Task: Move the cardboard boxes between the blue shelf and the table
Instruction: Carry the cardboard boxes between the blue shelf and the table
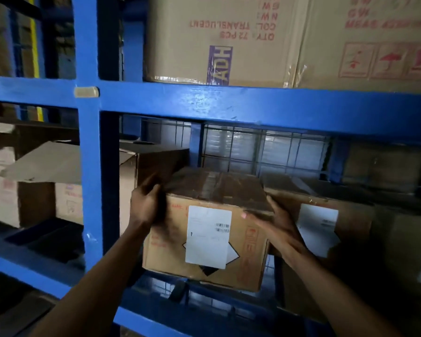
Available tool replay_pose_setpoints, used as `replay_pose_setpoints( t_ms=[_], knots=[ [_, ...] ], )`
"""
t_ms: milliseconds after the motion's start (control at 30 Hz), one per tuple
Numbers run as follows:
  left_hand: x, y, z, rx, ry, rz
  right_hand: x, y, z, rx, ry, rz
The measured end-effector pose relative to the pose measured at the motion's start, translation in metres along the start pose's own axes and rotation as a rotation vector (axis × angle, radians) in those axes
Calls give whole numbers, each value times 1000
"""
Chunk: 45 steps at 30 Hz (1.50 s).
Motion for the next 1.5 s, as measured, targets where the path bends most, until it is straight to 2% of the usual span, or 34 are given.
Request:
replay_pose_setpoints(
  t_ms=[233,400,500,600,667,800,967,1067,1200,1367,1500],
  knots=[
    [-60,-36,-27,-11,108,-6,15,-17,-32,293,8,199],
    [-77,-50,-51,-31,102,23,14,-30,-58,372,-4,255],
    [-92,-50,-49,-70,-91,-58,17,-48,-57,481,14,438],
    [-111,-53,-32,-116,-396,-411,30,-58,-64,646,186,760],
    [-120,-54,-23,-177,-507,-601,32,-63,-64,688,273,937],
    [-141,-51,-20,-303,-566,-786,41,-81,-70,630,411,1094],
    [-165,-65,-18,-527,-649,-947,62,-97,-101,516,314,1170],
    [-177,-74,-25,-613,-636,-976,77,-101,-121,484,269,1200],
    [-182,-78,-26,-596,-653,-993,88,-106,-136,494,271,1233],
    [-175,-82,-22,-605,-578,-1025,91,-106,-136,514,273,1268],
    [-160,-80,-21,-593,-526,-1043,82,-100,-126,487,334,1187]
  ],
)
Point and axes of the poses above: each hand's wrist, its own z-axis away from the middle knuckle, its own y-axis out of the back of the hand, x = y × z, the point moved 2 cm from there along -z, towards the middle knuckle, and after that the axes turned 14 degrees about -y, right-handed, at the moved point
